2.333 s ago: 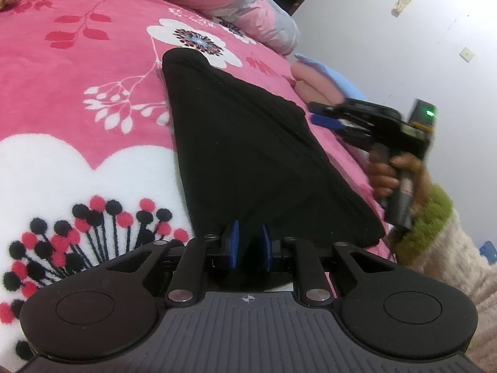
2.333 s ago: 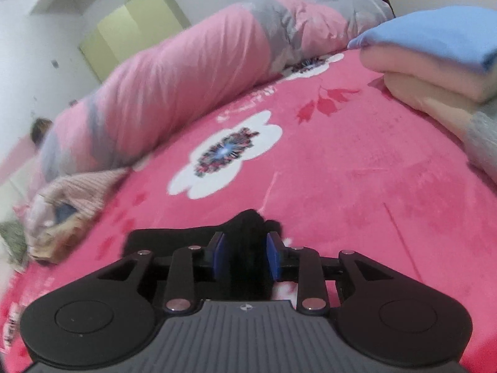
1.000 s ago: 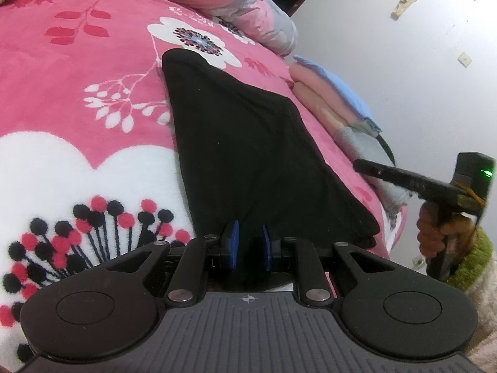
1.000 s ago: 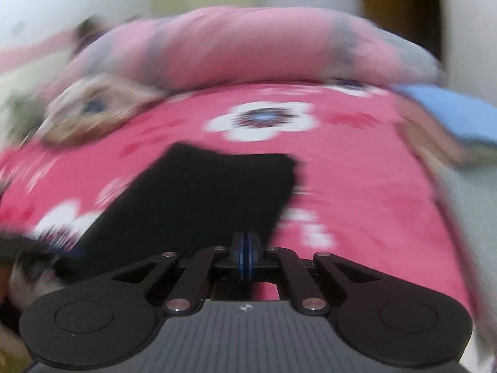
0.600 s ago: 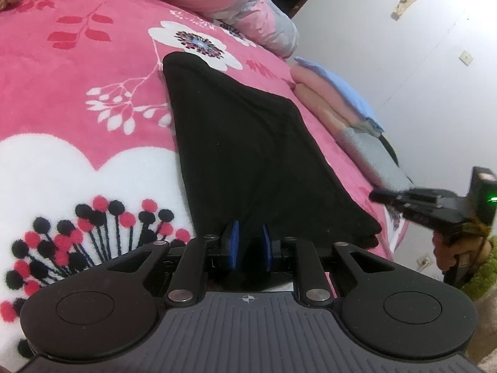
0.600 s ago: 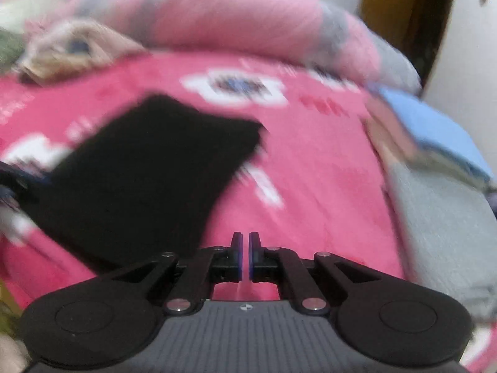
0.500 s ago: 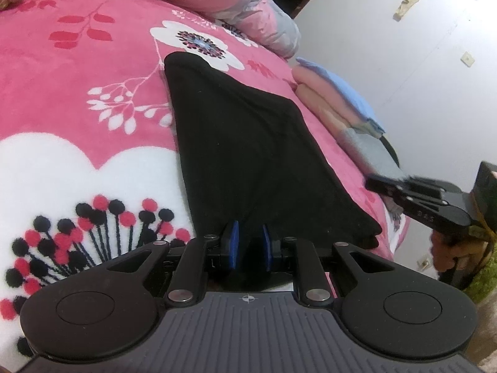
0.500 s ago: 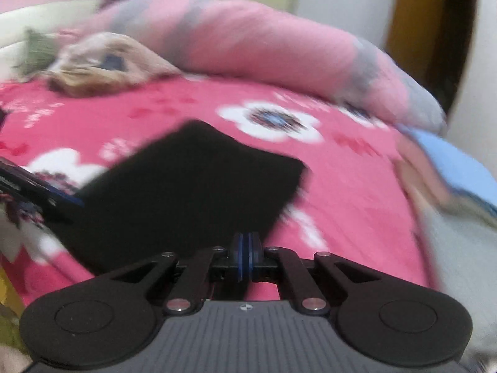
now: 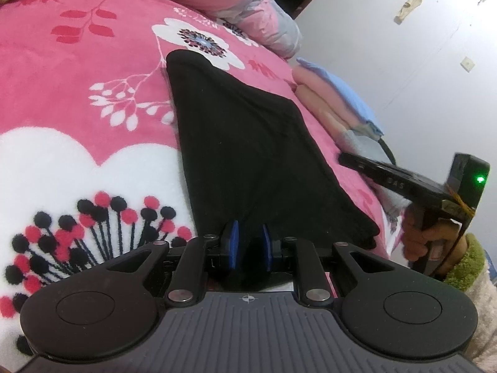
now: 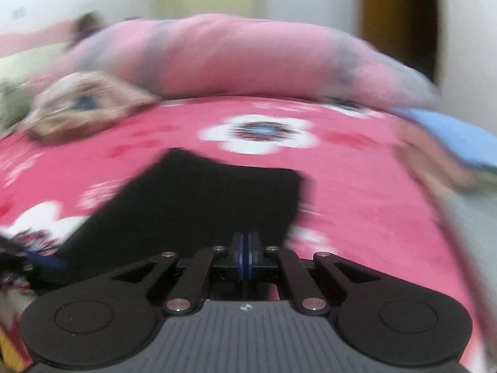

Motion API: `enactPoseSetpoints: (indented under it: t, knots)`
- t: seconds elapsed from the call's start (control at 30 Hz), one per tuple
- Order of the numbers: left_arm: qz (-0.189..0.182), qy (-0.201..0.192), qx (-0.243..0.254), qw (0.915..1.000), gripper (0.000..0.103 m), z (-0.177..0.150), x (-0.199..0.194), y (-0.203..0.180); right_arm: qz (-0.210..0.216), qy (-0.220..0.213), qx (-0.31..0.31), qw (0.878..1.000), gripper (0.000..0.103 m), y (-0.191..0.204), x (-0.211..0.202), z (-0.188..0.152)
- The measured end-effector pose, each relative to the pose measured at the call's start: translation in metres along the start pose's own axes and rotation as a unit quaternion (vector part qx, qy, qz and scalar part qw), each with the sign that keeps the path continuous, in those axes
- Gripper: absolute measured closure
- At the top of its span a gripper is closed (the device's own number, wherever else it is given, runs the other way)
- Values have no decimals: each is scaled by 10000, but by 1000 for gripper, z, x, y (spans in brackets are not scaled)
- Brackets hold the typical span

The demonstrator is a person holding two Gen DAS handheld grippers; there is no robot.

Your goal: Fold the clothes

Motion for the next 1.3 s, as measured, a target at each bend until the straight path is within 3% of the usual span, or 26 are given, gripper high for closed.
enactPoseSetpoints:
  t: [0.1, 0.17, 0.23, 0.3, 0.4, 0.43, 0.53, 0.6, 0.67, 0.73, 0.8, 0.87, 0.93, 1.03, 1.2, 1.3]
  knots:
    - [-6, -12, -16, 10000, 85, 0, -1, 0, -357, 334, 47, 9988, 103, -22, 32, -10]
    - [-33, -27, -16, 10000, 85, -1, -1, 1, -567, 337, 781, 9948, 103, -61, 35, -9]
    - [-76, -37, -25, 10000, 85, -2, -1, 2, -1301, 238, 822, 9878, 103, -86, 26, 3]
    - [-131, -36, -72, 9999, 85, -1, -1, 3, -987, 51, 678, 9928, 103, -71, 18, 19]
    - [-205, -42, -146, 9997, 85, -2, -1, 5, 225, 140, 348, 9990, 103, -13, 20, 28]
    - [-225, -52, -178, 9996, 85, -2, -1, 6, 426, 246, 171, 9986, 103, -2, 27, 25]
    - [-249, -75, -197, 9995, 85, -3, -3, 6, 27, 549, 7, 9985, 103, -19, 59, 17]
    - [-266, -84, -192, 9994, 85, -4, -3, 6, -453, 495, 878, 9939, 103, -72, 64, 21]
    - [-295, -85, -188, 9994, 85, -4, -3, 7, -733, 325, 1095, 9908, 103, -90, 56, 34]
    - [-339, -83, -210, 9992, 85, -4, -3, 8, -326, 223, 678, 9969, 103, -65, 45, 46]
    - [-381, -81, -236, 9990, 85, -4, -3, 8, 702, 379, 440, 9958, 103, -18, 42, 47]
    - [-411, -85, -264, 9988, 85, -4, -4, 9, 1320, 631, 23, 9892, 103, 17, 50, 40]
    - [-425, -101, -288, 9986, 85, -5, -4, 9, 1046, 863, -230, 9905, 103, 20, 76, 35]
    - [-451, -124, -235, 9986, 85, -7, -6, 9, 9, 736, 276, 9969, 103, -24, 102, 46]
    - [-581, -119, -238, 9980, 85, -7, -7, 11, 376, 489, 240, 9978, 103, -6, 87, 72]
    - [-646, -114, -262, 9975, 85, -6, -6, 12, 116, 511, 398, 9978, 103, -14, 107, 78]
Point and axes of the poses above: each gripper's, at about its wrist camera, not at the fingertips, and x roughly the way its jaws point, y to its left, z to its top, the point moved 10 cm from there along x, roughly the way its jaws point, and after that the axes turned 7 degrees about x, right-handed, at the moved point
